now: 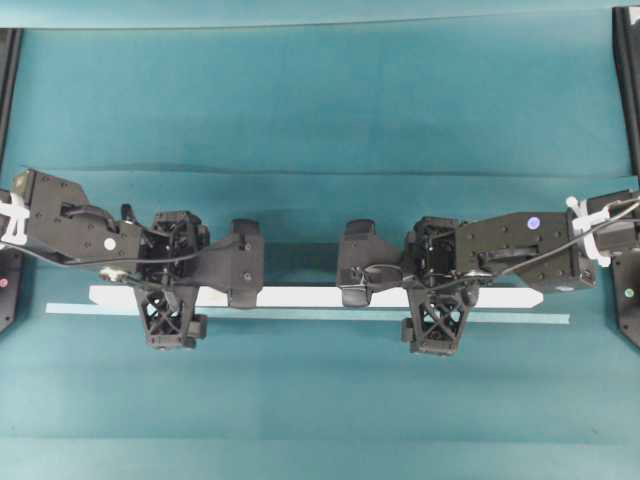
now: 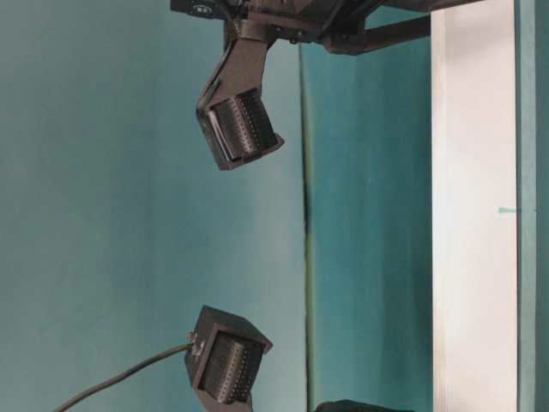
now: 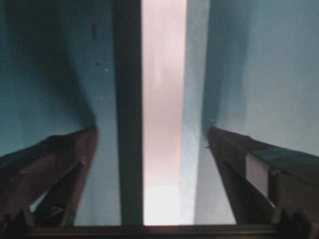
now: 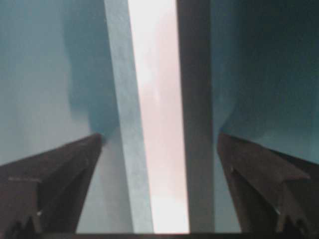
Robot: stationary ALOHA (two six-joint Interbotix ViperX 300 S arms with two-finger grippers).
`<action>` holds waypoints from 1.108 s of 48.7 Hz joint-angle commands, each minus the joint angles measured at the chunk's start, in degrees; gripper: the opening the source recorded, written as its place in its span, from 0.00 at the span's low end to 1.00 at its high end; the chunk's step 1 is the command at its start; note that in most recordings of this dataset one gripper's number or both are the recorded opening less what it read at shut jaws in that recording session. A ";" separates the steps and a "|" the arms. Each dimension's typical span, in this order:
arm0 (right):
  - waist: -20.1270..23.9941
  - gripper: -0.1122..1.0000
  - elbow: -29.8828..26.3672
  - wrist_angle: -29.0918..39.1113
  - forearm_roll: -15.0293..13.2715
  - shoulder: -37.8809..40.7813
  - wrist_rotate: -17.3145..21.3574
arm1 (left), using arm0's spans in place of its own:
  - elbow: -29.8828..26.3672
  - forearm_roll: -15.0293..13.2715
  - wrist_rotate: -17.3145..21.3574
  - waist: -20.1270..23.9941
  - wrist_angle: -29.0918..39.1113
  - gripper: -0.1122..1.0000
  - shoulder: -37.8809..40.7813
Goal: Lift a wooden board with both hands.
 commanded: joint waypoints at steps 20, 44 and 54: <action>-1.23 0.95 -1.14 1.76 -0.44 -9.23 0.62 | -1.58 -0.09 0.18 -0.53 2.64 1.00 -10.55; -3.87 0.95 1.76 1.93 -3.69 -32.61 0.18 | 0.44 -0.09 0.18 -0.53 2.46 1.00 -30.67; -4.13 0.95 7.38 -2.99 -3.87 -41.04 0.18 | 1.85 -0.09 0.26 -0.62 -1.14 1.00 -36.83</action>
